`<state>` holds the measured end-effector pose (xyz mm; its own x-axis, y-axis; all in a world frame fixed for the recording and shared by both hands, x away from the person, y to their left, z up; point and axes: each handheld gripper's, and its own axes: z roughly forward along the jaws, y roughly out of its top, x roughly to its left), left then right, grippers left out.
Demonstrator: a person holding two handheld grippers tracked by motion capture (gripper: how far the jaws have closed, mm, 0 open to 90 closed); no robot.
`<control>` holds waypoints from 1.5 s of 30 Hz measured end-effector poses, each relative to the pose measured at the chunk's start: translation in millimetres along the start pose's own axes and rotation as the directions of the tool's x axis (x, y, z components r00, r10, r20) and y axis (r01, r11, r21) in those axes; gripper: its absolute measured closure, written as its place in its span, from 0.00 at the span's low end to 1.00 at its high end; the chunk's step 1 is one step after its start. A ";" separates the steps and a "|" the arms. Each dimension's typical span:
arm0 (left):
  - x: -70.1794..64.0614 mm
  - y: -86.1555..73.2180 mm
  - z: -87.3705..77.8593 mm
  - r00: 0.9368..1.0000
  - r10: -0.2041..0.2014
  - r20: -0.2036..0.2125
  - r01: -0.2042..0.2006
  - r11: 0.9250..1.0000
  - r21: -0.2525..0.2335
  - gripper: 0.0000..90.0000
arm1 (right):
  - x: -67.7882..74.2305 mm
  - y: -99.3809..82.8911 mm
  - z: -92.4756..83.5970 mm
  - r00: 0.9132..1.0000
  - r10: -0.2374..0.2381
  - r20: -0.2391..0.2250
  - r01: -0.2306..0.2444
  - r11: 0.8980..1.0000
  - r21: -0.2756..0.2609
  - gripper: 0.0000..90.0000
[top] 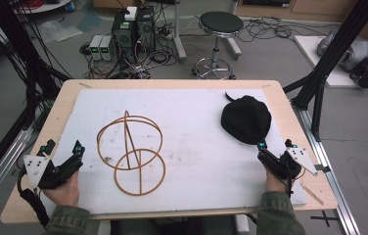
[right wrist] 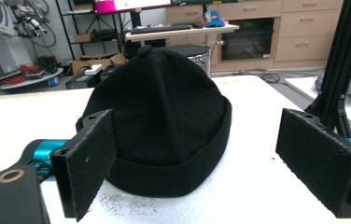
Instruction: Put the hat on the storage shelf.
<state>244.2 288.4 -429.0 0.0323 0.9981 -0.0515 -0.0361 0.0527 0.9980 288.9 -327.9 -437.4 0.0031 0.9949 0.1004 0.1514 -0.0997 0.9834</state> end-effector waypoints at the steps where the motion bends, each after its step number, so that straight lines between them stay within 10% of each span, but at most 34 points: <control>1: 0.1 0.0 -0.1 1.000 0.001 0.000 -0.001 1.000 0.000 0.21 | -0.4 0.1 0.3 1.000 -0.005 0.002 0.005 1.000 -0.004 0.13; 45: 1.0 -1.2 1.0 1.000 0.002 -0.003 -0.002 1.000 0.014 0.21 | -3.1 1.1 1.8 1.000 -0.008 -0.002 0.008 1.000 -0.005 0.13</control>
<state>245.2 289.4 -430.2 0.0292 0.9983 -0.0500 -0.0217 0.0506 0.9985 290.8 -331.1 -436.9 -0.0005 0.9957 0.0927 0.1467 -0.0916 0.9849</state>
